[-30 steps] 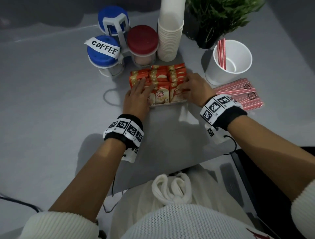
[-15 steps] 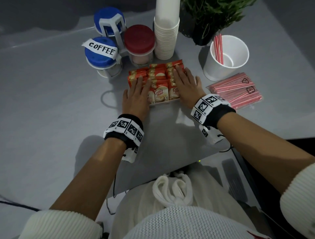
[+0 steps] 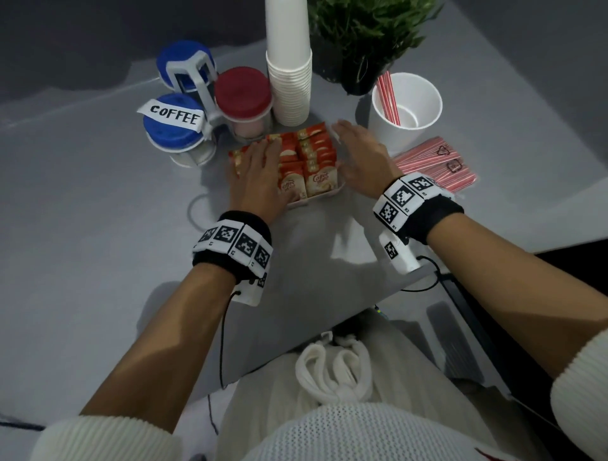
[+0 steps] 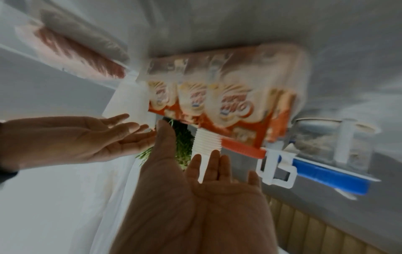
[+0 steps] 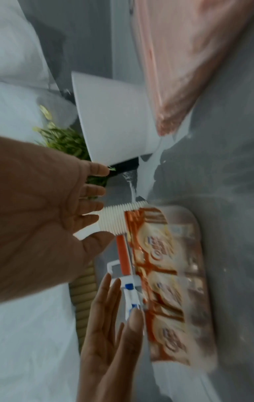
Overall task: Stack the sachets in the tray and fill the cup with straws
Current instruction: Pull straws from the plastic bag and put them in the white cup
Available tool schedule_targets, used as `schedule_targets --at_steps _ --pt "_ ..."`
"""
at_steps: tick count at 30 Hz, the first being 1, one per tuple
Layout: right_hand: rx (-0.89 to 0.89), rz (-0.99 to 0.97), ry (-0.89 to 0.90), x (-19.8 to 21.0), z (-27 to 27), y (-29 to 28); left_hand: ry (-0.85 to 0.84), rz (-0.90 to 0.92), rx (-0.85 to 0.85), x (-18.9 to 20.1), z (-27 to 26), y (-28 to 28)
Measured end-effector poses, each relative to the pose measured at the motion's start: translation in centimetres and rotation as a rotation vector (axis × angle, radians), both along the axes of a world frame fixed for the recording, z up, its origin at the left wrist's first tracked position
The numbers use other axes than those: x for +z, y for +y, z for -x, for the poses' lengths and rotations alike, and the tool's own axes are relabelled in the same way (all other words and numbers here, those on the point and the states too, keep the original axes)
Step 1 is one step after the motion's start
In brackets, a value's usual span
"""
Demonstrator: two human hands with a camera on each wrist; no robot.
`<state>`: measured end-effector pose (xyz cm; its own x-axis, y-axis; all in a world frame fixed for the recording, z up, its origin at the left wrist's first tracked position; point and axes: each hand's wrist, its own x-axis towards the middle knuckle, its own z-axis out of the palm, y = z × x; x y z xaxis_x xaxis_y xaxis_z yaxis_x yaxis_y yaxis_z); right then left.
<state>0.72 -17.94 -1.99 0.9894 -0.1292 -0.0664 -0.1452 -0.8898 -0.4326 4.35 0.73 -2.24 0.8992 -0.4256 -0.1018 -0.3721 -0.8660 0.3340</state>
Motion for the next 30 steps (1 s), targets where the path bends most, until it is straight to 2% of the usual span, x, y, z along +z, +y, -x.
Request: schedule_targets --at_steps 2,8,15,19,24,27,30 --pt "-0.041 -0.091 -0.036 0.7 0.4 -1.2 -0.014 0.066 -0.027 1.1 0.0 -1.2" --pt "-0.196 -0.109 -0.128 2.9 1.1 -6.0 -0.003 0.26 -0.11 2.4 1.1 -6.7" --pt "-0.363 -0.189 -0.121 1.2 3.5 -13.7 0.142 0.202 -0.222 1.2 3.4 -14.9" --pt "-0.375 -0.165 -0.183 -0.7 4.6 -17.1 0.186 0.141 -0.218 0.3 4.1 -18.8" --pt "-0.365 -0.181 0.186 -2.4 4.3 -19.4 0.255 0.051 -0.19 -2.0 4.5 -21.7" --pt "-0.299 -0.211 0.247 -3.2 4.5 -19.5 0.238 -0.017 -0.188 -3.4 5.3 -22.3" --pt "-0.342 -0.276 0.276 -3.3 4.5 -20.1 0.234 -0.055 -0.187 -3.7 5.6 -22.2"
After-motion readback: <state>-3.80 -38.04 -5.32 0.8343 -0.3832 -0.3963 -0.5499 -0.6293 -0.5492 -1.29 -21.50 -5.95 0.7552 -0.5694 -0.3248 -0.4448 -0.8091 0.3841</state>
